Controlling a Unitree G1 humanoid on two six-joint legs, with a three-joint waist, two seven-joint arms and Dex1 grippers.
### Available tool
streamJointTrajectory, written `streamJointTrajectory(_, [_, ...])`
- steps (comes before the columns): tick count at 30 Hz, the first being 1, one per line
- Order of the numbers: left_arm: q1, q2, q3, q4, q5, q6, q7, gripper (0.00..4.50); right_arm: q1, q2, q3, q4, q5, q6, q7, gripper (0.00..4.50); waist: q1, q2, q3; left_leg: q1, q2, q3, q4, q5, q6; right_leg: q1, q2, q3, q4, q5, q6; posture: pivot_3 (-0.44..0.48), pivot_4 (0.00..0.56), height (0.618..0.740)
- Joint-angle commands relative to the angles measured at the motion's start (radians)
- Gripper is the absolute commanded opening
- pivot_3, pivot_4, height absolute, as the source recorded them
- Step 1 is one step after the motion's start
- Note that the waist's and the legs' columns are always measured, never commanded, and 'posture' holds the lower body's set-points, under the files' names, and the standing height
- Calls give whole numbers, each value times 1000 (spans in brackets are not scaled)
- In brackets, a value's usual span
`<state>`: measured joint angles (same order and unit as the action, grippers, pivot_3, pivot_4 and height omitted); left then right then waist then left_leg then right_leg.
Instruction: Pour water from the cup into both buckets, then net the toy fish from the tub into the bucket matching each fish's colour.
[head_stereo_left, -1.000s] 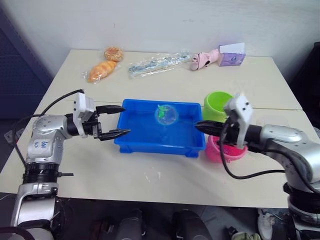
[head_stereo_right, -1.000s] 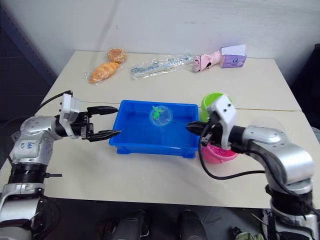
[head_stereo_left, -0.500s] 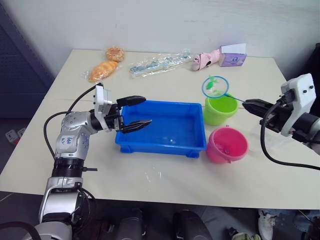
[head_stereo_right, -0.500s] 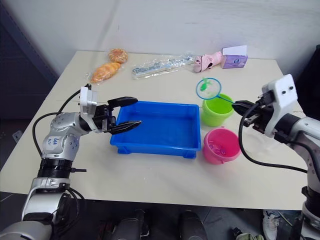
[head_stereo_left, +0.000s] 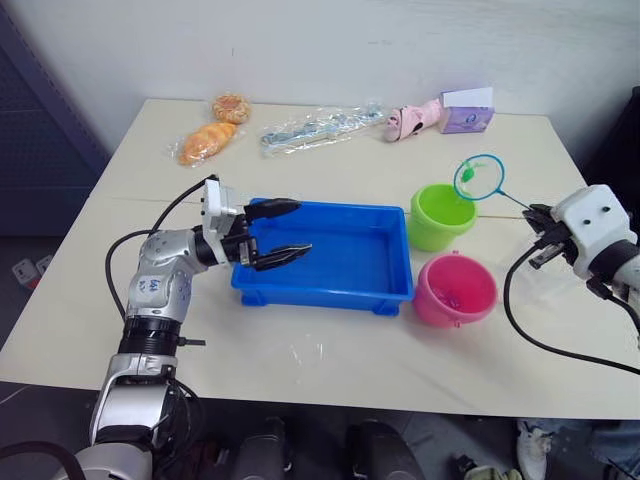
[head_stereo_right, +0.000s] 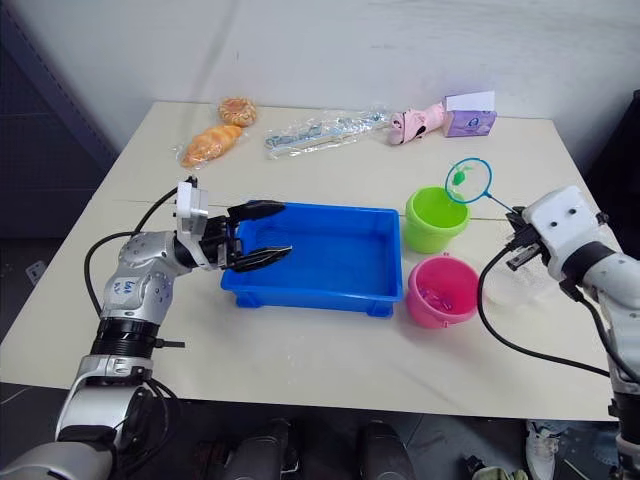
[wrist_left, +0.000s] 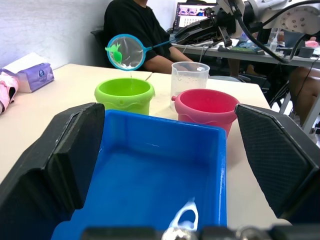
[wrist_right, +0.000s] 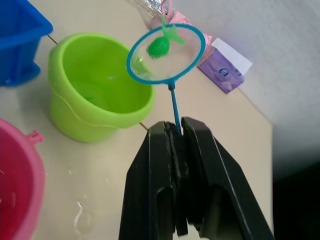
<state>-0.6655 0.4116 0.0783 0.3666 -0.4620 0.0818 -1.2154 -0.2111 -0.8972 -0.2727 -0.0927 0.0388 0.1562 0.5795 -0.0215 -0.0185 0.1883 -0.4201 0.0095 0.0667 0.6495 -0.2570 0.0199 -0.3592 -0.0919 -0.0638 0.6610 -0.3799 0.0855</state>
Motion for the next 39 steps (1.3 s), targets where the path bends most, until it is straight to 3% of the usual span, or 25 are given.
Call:
streamJointTrajectory(1, [-17, -4, 3, -10, 2, -23, 2, 4473, 5, -35, 15, 54, -112, -202, -52, 0, 1, 0, 0, 0, 0, 0, 0, 0, 0, 0, 0, 0, 0, 0, 0, 0, 150, 740])
streamJointTrajectory(9, [-20, -3, -13, -42, -11, 2, -1, 4473, 4, -147, 96, 264, -361, -563, -175, 0, 0, 0, 0, 0, 0, 0, 0, 0, 0, 0, 0, 0, 0, 0, 0, 0, 150, 740])
streamJointTrajectory(13, [-27, -4, -17, -53, -12, 13, 2, 4473, -9, -183, 131, 319, -483, -635, -269, 0, -4, 0, 0, 0, 0, 0, 1, 1, -1, 0, 0, 0, 0, 0, 0, 0, 150, 740])
streamJointTrajectory(16, [-29, -3, -18, -64, -12, 20, 2, 4473, -18, -169, 123, 359, -456, -664, -291, 0, -3, 0, 0, 0, 0, 0, 1, 1, -1, 0, 0, 0, 0, 0, 0, 0, 150, 740])
streamJointTrajectory(21, [-31, 9, -3, -62, -14, 1, -13, 4473, -28, -102, 51, 309, -263, -678, -271, 0, -4, 0, 0, 1, 0, 0, 1, 2, -1, 1, 0, 0, 0, 0, 0, 0, 150, 740])
streamJointTrajectory(23, [-36, 26, 10, -51, -25, -10, -41, 4473, -41, -73, 38, 275, -133, -618, -196, 0, -5, 0, 0, 1, 0, 0, 1, 2, -1, 1, 0, 0, 0, 0, 0, 0, 150, 740])
streamJointTrajectory(27, [-34, 75, 21, -61, -46, -3, -108, 4473, -36, 3, 26, 82, 287, -328, 21, 0, -5, 0, 0, 1, 1, -1, 1, 2, -2, 2, 1, -1, 0, 0, 0, 0, 150, 740])
streamJointTrajectory(29, [5, 144, 8, -110, -55, 26, -193, 4473, 16, -15, 48, -109, 554, -122, 161, 0, -3, 0, 0, 2, 1, -2, 1, 2, -2, 3, 1, -1, 0, 0, 0, 0, 150, 740])
streamJointTrajectory(31, [50, 196, 21, -154, -78, 14, -272, 4473, 70, -60, 78, -262, 704, 37, 249, 0, -4, 1, 0, 1, 2, -3, 0, 2, -1, 3, 2, -1, 0, 0, 0, 0, 150, 740])
streamJointTrajectory(35, [131, 330, 84, -206, -128, 59, -365, 4473, 127, -78, 143, -472, 835, 237, 241, 0, -3, 1, 0, 2, 2, -5, 0, 1, -1, 5, 1, -2, -2, 0, 0, 0, 150, 740])
streamJointTrajectory(39, [246, 452, 126, -246, -155, 87, -391, 4473, 170, -60, 248, -591, 798, 326, 229, 0, -4, 1, 0, 3, 2, -6, 0, 0, 2, 5, -1, -2, -5, 0, 0, 0, 150, 740])
